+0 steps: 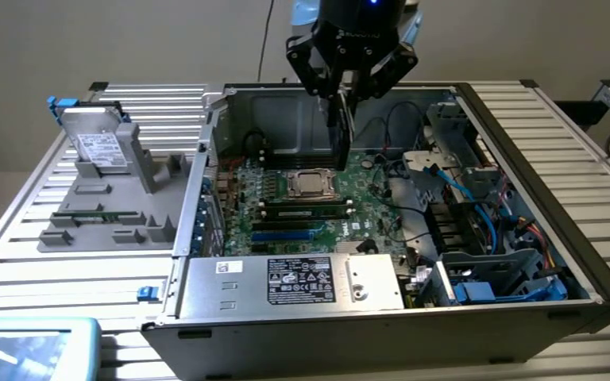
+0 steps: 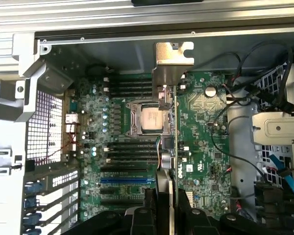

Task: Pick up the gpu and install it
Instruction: 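Insert the gpu into the slot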

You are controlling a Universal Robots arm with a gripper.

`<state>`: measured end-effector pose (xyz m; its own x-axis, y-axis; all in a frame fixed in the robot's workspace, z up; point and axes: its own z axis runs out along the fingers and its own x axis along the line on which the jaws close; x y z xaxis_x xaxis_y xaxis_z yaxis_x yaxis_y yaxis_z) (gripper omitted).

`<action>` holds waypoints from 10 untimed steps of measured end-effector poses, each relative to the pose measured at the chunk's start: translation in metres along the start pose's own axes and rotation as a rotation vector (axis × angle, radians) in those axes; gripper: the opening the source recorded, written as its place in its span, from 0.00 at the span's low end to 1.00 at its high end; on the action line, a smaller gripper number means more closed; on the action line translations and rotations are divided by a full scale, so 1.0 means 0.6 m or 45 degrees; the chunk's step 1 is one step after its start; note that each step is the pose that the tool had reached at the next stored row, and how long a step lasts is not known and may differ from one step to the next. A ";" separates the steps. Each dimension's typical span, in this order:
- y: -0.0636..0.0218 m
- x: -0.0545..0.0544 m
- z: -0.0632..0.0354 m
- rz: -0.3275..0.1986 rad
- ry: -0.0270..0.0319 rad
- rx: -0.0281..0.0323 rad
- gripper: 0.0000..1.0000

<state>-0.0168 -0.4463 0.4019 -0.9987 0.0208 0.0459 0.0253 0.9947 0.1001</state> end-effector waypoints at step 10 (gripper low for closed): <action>0.000 0.000 0.000 -0.230 0.0237 -0.0172 0.28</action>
<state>-0.0168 -0.4463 0.4017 -0.9861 -0.1598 0.0444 -0.1535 0.9806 0.1217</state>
